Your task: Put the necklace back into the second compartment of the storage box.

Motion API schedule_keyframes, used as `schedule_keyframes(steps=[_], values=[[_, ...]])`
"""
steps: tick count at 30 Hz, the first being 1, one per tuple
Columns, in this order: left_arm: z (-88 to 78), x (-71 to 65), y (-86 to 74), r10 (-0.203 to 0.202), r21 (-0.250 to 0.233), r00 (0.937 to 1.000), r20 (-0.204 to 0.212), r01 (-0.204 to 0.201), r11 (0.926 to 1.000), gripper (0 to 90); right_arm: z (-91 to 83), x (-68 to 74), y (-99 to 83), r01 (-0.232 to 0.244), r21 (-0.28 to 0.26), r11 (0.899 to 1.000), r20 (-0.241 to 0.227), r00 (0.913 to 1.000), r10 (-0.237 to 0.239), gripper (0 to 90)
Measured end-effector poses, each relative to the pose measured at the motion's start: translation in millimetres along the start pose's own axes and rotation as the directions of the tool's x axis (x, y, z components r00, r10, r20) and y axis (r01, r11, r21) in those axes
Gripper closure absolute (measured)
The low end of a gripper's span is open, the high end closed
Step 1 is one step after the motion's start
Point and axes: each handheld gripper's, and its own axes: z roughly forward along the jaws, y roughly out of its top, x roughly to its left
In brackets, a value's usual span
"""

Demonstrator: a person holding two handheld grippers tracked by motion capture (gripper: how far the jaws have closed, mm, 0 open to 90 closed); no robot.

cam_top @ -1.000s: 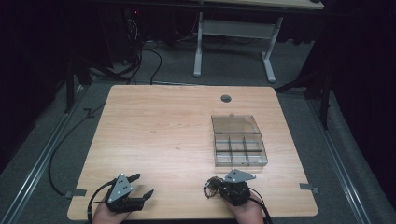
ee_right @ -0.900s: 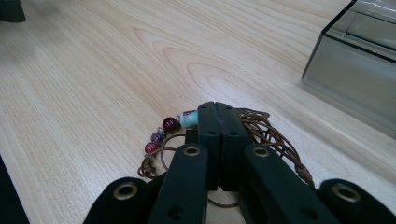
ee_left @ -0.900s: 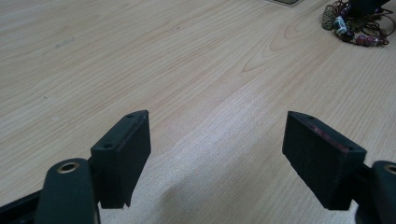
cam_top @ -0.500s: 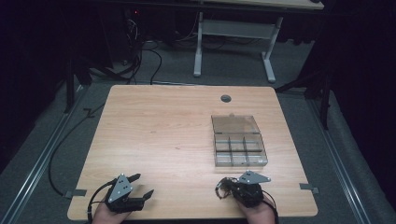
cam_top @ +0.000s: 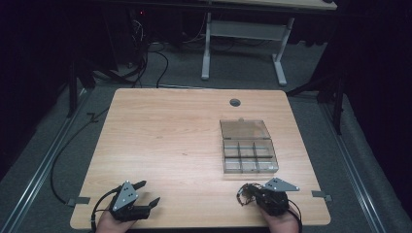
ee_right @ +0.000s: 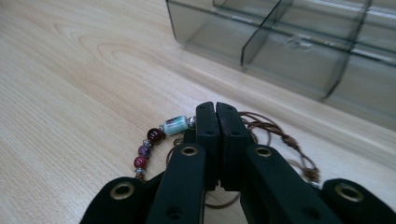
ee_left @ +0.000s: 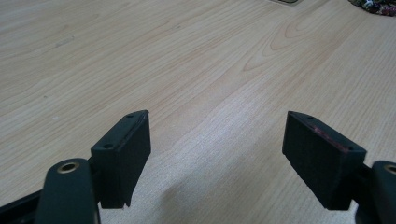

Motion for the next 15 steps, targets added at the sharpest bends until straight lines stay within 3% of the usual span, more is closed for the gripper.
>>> schedule_keyframes(steps=[6, 15], values=[[0.5, -0.1, 0.3, 0.004, 0.007, 1.0, 0.003, -0.004, 1.0, 24.0, -8.3, -8.0, -6.0, -0.027, 0.004, 1.0, 0.008, 0.9996, 0.027, 90.0], [0.6, -0.1, 0.3, 0.005, 0.009, 1.0, 0.005, -0.005, 0.9999, 24.1, 10.6, 5.2, 0.0, 0.018, 0.033, 0.999, -0.017, 0.9997, -0.018, 90.0]])
